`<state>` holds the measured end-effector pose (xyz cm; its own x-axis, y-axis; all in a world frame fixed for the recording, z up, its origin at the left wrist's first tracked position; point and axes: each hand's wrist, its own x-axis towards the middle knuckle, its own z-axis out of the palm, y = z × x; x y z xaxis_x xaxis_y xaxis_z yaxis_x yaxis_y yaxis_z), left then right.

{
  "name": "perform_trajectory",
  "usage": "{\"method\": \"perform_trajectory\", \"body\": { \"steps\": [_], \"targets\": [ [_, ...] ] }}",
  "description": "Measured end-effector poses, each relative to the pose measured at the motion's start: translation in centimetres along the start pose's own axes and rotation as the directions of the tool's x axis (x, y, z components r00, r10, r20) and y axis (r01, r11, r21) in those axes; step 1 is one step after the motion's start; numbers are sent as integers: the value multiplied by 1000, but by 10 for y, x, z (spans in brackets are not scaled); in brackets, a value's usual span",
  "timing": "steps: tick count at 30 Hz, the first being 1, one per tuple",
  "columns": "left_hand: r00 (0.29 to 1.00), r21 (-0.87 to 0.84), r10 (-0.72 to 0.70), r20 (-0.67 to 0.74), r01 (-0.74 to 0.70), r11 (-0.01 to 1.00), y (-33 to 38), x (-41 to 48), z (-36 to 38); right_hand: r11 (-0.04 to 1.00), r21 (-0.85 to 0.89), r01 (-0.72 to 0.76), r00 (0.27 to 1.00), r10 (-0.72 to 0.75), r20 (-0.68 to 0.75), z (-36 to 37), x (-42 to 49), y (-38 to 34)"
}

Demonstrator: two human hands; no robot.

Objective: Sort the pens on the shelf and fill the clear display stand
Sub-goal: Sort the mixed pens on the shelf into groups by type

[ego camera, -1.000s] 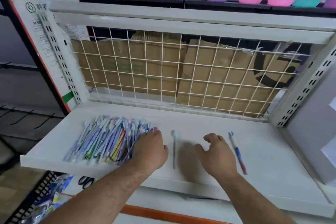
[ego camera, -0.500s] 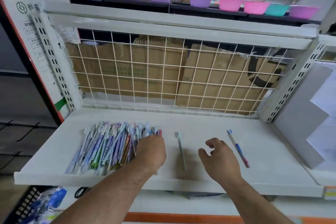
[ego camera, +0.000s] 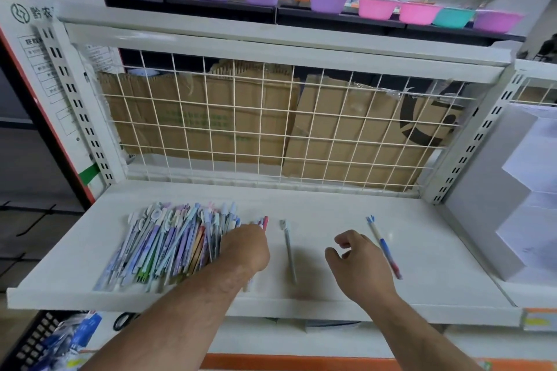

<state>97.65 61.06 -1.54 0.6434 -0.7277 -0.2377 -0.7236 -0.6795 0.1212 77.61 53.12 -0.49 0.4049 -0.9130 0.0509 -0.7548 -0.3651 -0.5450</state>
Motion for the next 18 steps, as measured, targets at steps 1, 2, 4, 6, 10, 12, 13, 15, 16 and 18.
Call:
{"method": "perform_trajectory", "body": {
  "steps": [1, 2, 4, 6, 10, 12, 13, 15, 16, 18],
  "targets": [
    [1000, 8, -2, 2, 2, 1000, 0, 1, 2, 1000, 2, 1, 1000, -2, 5, 0, 0, 1],
    [1000, 18, -4, 3, 4, 1000, 1, 2, 3, 1000, 5, 5, 1000, -5, 9, 0, 0, 1],
    [1000, 61, -10, 6, 10, 998, 2, 4, 6, 1000, 11, 11, 1000, -12, 22, 0, 0, 1],
    [1000, 134, -17, 18, 15, 991, 4, 5, 9, 1000, 15, 12, 999, -13, 35, 0, 0, 1],
    [998, 221, -27, 57, 14, 975, 6, 6, 12, 1000, 20, 10, 998, -12, 56, 0, -2, 2],
    [996, 204, -37, 84, 19, 979, 6, 5, 12, 1000, 24, 8, 998, -10, 63, 0, -3, 0],
    [996, 165, -40, 84, 25, 986, 6, 5, 12, 1000, 24, 7, 998, -9, 66, 0, -3, -1],
    [997, -12, -48, 56, 49, 999, 4, 4, 11, 999, 34, 8, 997, -10, 70, 0, -3, -3],
    [998, -154, -49, 33, 54, 987, 4, 4, 8, 998, 54, 7, 997, -11, 73, 0, -2, -4],
    [1000, -467, -20, 16, 25, 884, 7, 2, 2, 989, 145, 5, 996, -19, 91, 0, -2, -8]
  ]
}}
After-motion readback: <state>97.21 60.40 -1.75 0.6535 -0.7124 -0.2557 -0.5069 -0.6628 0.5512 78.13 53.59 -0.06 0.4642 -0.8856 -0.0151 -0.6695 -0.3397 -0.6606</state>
